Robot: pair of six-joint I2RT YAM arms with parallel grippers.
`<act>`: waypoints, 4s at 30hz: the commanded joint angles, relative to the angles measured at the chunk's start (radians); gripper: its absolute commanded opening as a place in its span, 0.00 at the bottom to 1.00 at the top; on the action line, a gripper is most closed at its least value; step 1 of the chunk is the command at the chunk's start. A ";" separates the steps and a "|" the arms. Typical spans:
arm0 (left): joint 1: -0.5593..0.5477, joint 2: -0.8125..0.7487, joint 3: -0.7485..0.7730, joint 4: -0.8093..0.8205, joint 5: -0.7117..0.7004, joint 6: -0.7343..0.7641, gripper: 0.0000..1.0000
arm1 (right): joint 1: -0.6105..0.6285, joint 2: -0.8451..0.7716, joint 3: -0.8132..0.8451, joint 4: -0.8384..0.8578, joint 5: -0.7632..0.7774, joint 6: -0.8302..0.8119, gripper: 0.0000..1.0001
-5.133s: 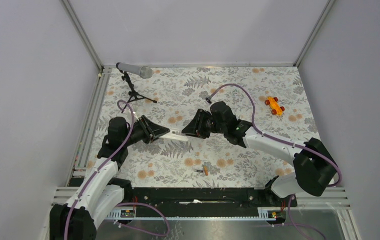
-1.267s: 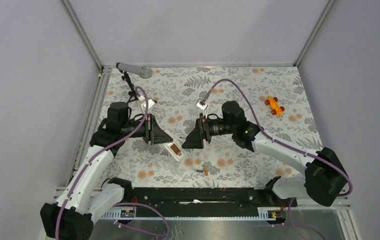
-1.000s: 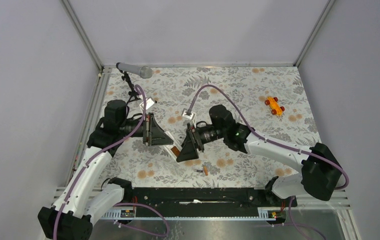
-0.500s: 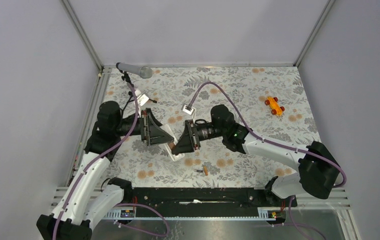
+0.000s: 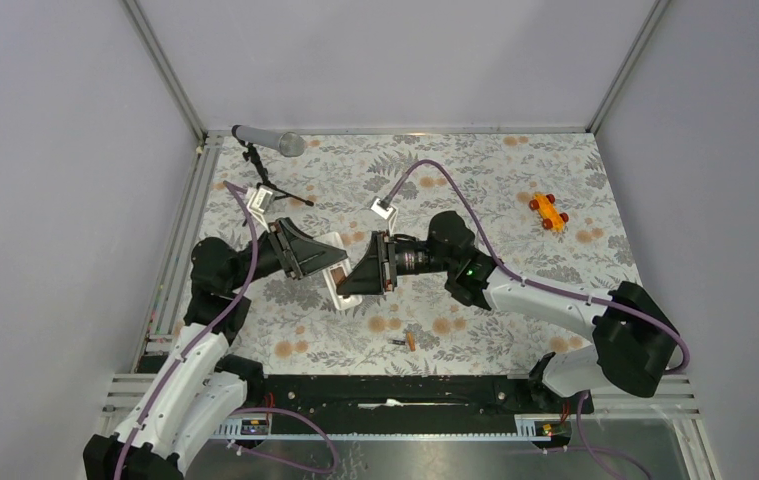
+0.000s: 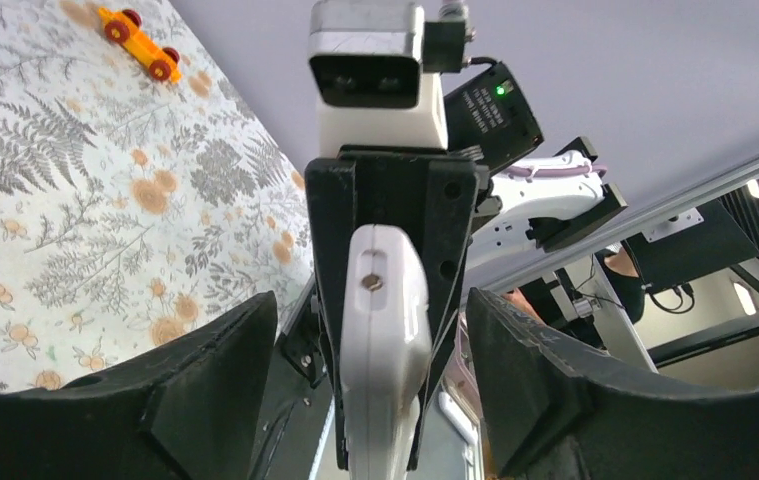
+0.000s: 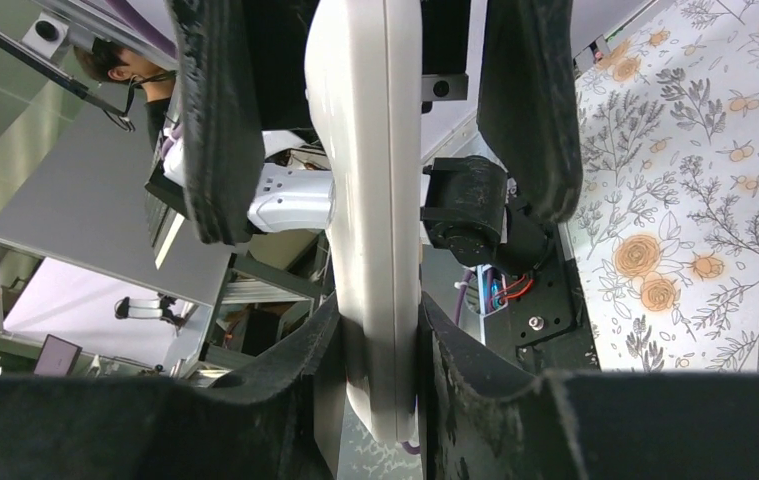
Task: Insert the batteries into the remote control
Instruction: Adjust the remote control, then pick up the battery from the center of the board.
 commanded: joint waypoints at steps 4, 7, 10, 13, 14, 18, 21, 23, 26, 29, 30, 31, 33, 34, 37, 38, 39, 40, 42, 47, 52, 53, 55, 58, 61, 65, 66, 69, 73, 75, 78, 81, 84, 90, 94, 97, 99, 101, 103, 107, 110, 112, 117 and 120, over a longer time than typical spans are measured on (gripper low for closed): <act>-0.001 0.012 0.031 0.131 -0.054 -0.042 0.64 | 0.001 0.002 0.006 0.081 -0.044 0.031 0.05; -0.001 0.021 0.044 0.102 -0.038 -0.020 0.45 | 0.001 0.001 0.004 0.079 -0.044 0.036 0.04; 0.000 0.024 0.065 0.045 -0.034 0.016 0.21 | -0.001 0.001 0.000 0.076 -0.045 0.037 0.04; 0.001 0.023 0.088 -0.033 -0.054 0.065 0.00 | -0.007 0.000 -0.002 0.035 -0.030 0.018 0.25; 0.002 0.022 0.098 -0.076 -0.069 0.097 0.00 | -0.012 -0.008 -0.003 -0.007 -0.006 -0.003 0.46; 0.003 0.018 0.175 -0.437 -0.244 0.335 0.00 | -0.032 -0.086 -0.001 -0.242 0.110 -0.150 0.79; 0.003 0.024 0.218 -0.650 -0.432 0.462 0.00 | -0.033 -0.172 0.000 -0.501 0.250 -0.293 0.85; 0.005 0.023 0.222 -0.721 -0.537 0.495 0.00 | -0.033 -0.204 0.000 -0.651 0.339 -0.371 0.84; 0.005 0.017 0.216 -0.764 -0.633 0.512 0.00 | -0.031 -0.216 -0.038 -0.821 0.419 -0.449 0.70; 0.005 -0.002 0.211 -0.782 -0.712 0.511 0.00 | -0.004 -0.206 -0.086 -0.885 0.470 -0.488 0.44; 0.005 -0.011 0.213 -0.794 -0.749 0.505 0.00 | 0.010 -0.202 -0.093 -0.892 0.491 -0.495 0.35; 0.005 -0.020 0.217 -0.812 -0.786 0.500 0.00 | 0.026 -0.198 -0.096 -0.898 0.519 -0.503 0.32; 0.006 -0.042 0.219 -0.838 -0.863 0.496 0.00 | 0.062 -0.176 -0.088 -0.910 0.577 -0.513 0.31; 0.006 -0.050 0.221 -0.850 -0.886 0.497 0.00 | 0.071 -0.162 -0.079 -0.926 0.610 -0.513 0.31; 0.006 -0.074 0.223 -0.875 -0.910 0.501 0.00 | 0.078 -0.110 -0.041 -0.997 0.714 -0.477 0.36; 0.006 -0.081 0.223 -0.881 -0.910 0.502 0.00 | 0.079 -0.095 -0.032 -1.019 0.744 -0.465 0.37; 0.006 -0.084 0.220 -0.886 -0.909 0.502 0.00 | 0.079 -0.087 -0.031 -1.041 0.776 -0.451 0.37; 0.006 -0.087 0.217 -0.891 -0.908 0.501 0.00 | 0.079 -0.081 -0.034 -1.049 0.798 -0.438 0.37; 0.006 -0.095 0.211 -0.893 -0.906 0.496 0.00 | 0.081 -0.074 -0.046 -1.046 0.792 -0.428 0.37; 0.006 -0.106 0.198 -0.893 -0.903 0.489 0.00 | 0.136 -0.058 -0.060 -0.980 0.689 -0.506 0.40; 0.008 -0.144 0.200 -0.900 -0.951 0.472 0.00 | 0.180 0.036 0.029 -0.992 0.646 -0.591 0.48; 0.008 -0.155 0.203 -0.900 -0.965 0.470 0.00 | 0.186 0.066 0.051 -1.005 0.658 -0.596 0.49; 0.009 -0.168 0.210 -0.906 -0.982 0.467 0.00 | 0.193 0.118 0.081 -1.025 0.702 -0.593 0.52; 0.010 -0.176 0.229 -0.940 -1.026 0.460 0.00 | 0.194 0.158 0.101 -1.030 0.728 -0.603 0.53; 0.010 -0.191 0.244 -0.978 -1.094 0.447 0.00 | 0.202 0.197 0.118 -1.039 0.719 -0.646 0.49; 0.010 -0.212 0.255 -1.009 -1.174 0.433 0.00 | 0.233 0.256 0.157 -1.072 0.710 -0.714 0.45; 0.010 -0.212 0.258 -1.013 -1.182 0.433 0.00 | 0.240 0.269 0.166 -1.079 0.707 -0.725 0.45; 0.010 -0.201 0.264 -1.018 -1.184 0.439 0.00 | 0.254 0.299 0.190 -1.095 0.703 -0.745 0.45; 0.010 -0.191 0.267 -1.019 -1.185 0.441 0.00 | 0.265 0.326 0.207 -1.108 0.729 -0.755 0.44; 0.010 -0.187 0.266 -1.016 -1.184 0.444 0.00 | 0.270 0.341 0.216 -1.116 0.749 -0.755 0.42; 0.010 -0.181 0.268 -1.013 -1.180 0.451 0.00 | 0.275 0.358 0.230 -1.133 0.785 -0.759 0.39; 0.010 -0.174 0.271 -1.010 -1.182 0.455 0.00 | 0.281 0.369 0.246 -1.168 0.803 -0.768 0.38; 0.011 -0.166 0.269 -1.003 -1.180 0.456 0.00 | 0.290 0.377 0.255 -1.203 0.804 -0.782 0.41; 0.011 -0.160 0.272 -0.995 -1.186 0.456 0.00 | 0.297 0.370 0.246 -1.223 0.828 -0.794 0.39; 0.011 -0.162 0.270 -0.991 -1.192 0.456 0.00 | 0.300 0.370 0.237 -1.199 0.839 -0.784 0.27; 0.013 -0.168 0.263 -0.989 -1.196 0.455 0.00 | 0.300 0.358 0.218 -1.143 0.835 -0.766 0.22; 0.013 -0.172 0.260 -0.991 -1.196 0.453 0.00 | 0.300 0.349 0.203 -1.103 0.832 -0.750 0.20; 0.013 -0.176 0.258 -0.993 -1.195 0.454 0.00 | 0.300 0.346 0.196 -1.081 0.834 -0.736 0.19; 0.013 -0.177 0.257 -0.994 -1.193 0.456 0.00 | 0.300 0.354 0.197 -1.076 0.838 -0.722 0.26; 0.013 -0.178 0.258 -0.994 -1.186 0.459 0.00 | 0.300 0.381 0.196 -1.078 0.837 -0.715 0.34; 0.013 -0.183 0.261 -0.998 -1.194 0.460 0.00 | 0.300 0.401 0.186 -1.077 0.860 -0.718 0.27; 0.013 -0.187 0.264 -1.001 -1.206 0.460 0.00 | 0.300 0.404 0.179 -1.078 0.880 -0.722 0.21; 0.013 -0.186 0.268 -1.000 -1.192 0.471 0.00 | 0.300 0.355 0.170 -1.069 0.933 -0.711 0.16; 0.013 -0.208 0.255 -0.963 -1.142 0.501 0.00 | 0.299 0.291 0.172 -1.052 0.981 -0.695 0.16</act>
